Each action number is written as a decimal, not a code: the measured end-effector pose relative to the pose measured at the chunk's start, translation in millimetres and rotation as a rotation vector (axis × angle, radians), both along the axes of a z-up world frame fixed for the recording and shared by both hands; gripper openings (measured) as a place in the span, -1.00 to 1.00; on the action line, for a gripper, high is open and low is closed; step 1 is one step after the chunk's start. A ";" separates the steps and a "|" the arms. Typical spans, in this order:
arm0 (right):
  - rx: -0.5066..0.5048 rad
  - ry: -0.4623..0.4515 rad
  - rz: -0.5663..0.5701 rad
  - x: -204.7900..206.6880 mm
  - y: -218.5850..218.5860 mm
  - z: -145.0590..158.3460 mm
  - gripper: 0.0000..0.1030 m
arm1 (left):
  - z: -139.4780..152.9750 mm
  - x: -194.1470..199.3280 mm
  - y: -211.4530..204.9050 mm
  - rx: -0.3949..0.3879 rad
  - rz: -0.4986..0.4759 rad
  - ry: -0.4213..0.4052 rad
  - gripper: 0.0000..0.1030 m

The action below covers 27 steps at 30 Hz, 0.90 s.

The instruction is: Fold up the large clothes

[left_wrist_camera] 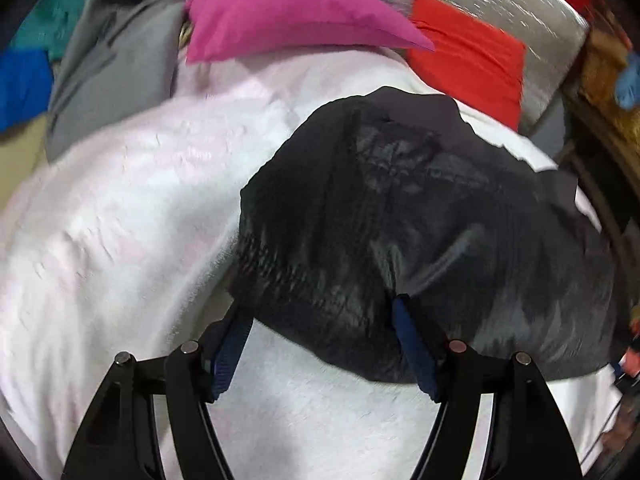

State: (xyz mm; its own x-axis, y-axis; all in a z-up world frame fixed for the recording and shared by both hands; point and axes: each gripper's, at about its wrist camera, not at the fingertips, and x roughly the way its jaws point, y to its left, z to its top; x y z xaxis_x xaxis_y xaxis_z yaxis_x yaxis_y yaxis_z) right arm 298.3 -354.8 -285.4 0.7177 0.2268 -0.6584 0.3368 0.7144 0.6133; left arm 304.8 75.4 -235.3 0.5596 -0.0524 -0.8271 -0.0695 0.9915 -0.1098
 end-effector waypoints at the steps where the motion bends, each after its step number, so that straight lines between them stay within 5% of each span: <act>1: -0.007 0.020 0.014 -1.4 -4.1 0.0 0.30 | 2.5 -5.3 -0.4 0.022 -0.009 -0.011 0.42; 7: -0.052 0.034 0.109 -18.5 -13.2 14.2 0.30 | 19.3 -19.6 -1.4 0.157 -0.037 -0.118 0.42; 13: -0.119 -0.081 0.027 -38.8 -24.3 39.7 0.31 | 30.4 -18.9 4.6 0.156 -0.013 -0.160 0.42; 27: -0.289 0.035 -0.021 18.2 -16.7 14.6 0.34 | 27.5 -9.0 -3.0 0.226 -0.019 -0.158 0.42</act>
